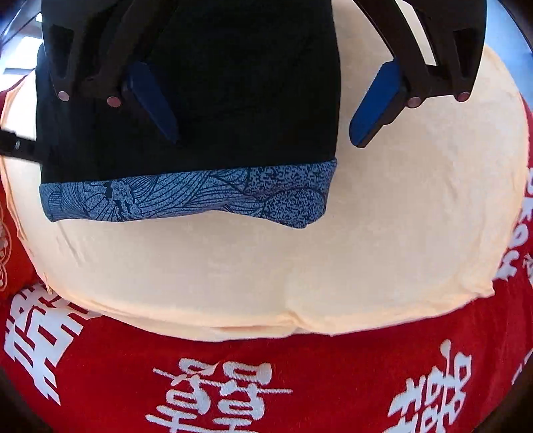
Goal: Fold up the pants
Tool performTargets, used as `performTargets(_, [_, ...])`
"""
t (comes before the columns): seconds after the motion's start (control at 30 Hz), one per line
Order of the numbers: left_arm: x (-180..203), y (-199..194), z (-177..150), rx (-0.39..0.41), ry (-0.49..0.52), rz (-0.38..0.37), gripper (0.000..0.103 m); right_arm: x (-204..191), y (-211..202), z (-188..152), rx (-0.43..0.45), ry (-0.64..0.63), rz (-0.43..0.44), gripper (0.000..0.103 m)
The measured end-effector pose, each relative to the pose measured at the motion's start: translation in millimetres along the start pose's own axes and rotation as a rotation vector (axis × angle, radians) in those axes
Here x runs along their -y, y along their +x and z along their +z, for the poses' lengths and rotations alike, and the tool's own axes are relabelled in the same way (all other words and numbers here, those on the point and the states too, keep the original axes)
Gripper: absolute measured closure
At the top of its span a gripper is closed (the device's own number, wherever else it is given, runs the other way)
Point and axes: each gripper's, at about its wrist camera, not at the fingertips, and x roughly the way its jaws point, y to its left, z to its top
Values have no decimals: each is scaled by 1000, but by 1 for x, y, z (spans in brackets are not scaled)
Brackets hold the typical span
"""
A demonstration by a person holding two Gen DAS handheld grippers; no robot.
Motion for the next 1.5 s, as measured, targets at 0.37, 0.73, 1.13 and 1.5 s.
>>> performTargets(0.37, [16,-25,-5,13,75,58,0,-20,-4,-10,-16,-3,-75,61])
performTargets(0.73, [29,-97,-53,-72,99,68,0,-55,-57,-66,-20,27,-195,17])
performTargets(1.13, [21,-162,-91,-118,83,95,0,-101,-100,-109,-59,56,-276,15])
performTargets(1.5, [13,-193,-95,-97,128,95,0,-133,-116,-119,-43,52,-312,15])
